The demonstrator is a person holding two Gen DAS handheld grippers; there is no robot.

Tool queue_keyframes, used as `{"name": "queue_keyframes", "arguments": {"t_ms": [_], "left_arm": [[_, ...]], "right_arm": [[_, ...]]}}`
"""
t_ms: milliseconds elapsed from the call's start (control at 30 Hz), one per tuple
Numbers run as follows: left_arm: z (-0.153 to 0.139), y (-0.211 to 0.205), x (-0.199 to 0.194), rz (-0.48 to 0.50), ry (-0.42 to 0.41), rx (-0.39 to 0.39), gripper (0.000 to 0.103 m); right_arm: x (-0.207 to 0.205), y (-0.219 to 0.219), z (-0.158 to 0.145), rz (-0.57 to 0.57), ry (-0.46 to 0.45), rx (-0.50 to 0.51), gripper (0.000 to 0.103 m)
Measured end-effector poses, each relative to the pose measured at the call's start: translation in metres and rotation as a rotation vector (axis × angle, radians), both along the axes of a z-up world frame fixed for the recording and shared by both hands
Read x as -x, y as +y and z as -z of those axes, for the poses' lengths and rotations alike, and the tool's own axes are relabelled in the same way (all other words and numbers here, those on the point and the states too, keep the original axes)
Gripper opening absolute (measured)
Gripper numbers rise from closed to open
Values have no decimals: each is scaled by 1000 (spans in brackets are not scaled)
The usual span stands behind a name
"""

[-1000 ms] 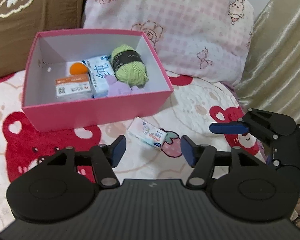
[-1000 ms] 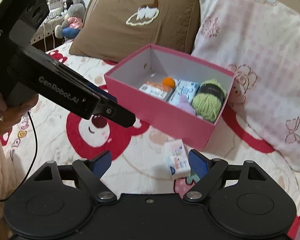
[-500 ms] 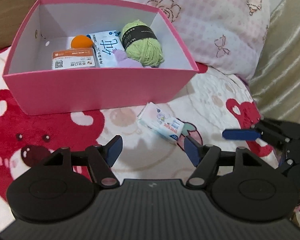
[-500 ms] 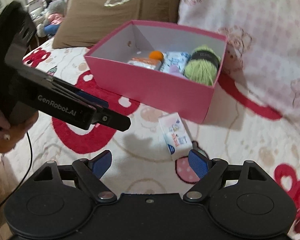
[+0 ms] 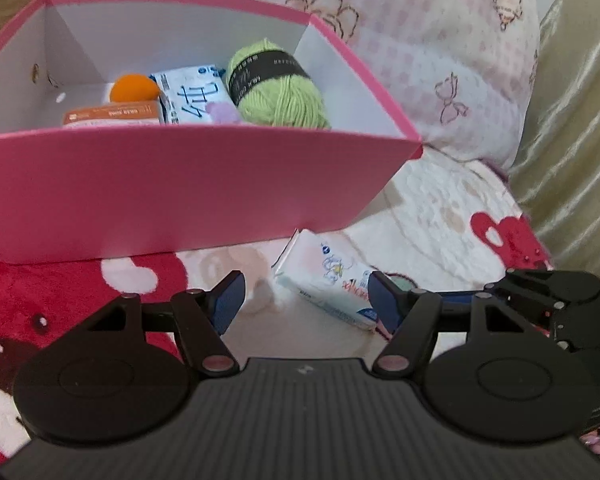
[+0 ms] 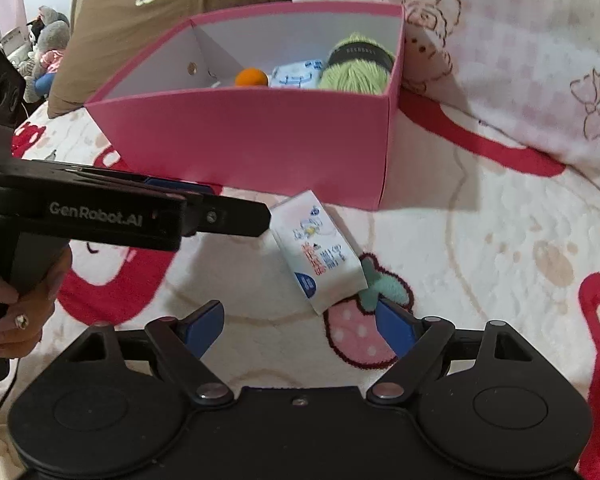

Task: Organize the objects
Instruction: 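Move both tools toward the small white packet on the bedspread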

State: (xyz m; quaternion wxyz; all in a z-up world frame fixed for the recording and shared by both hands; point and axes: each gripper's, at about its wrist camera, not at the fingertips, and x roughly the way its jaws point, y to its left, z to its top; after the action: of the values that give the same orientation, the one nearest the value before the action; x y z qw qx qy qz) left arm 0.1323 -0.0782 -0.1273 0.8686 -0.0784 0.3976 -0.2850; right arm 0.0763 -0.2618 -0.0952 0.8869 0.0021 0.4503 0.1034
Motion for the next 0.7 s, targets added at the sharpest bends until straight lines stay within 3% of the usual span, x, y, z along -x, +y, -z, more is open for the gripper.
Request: {"name": "queue_keyframes", "arguments": {"t_ms": [200,400,533,700], "left_arm": [[12,-2,-8,-12,14,34,67],[30,-3,-22,-57,124,148,63],[30,-7,-19,-35,83,125,58],[29,-5,-22,-27,87,150,51]], "right_arm": [[-5,3,11,-16,4,18,84],[-8,8,19,-38,28,18,79],[-7,6,21,-32,19,25,79],[-12,11,24,-34,21,45,76]]}}
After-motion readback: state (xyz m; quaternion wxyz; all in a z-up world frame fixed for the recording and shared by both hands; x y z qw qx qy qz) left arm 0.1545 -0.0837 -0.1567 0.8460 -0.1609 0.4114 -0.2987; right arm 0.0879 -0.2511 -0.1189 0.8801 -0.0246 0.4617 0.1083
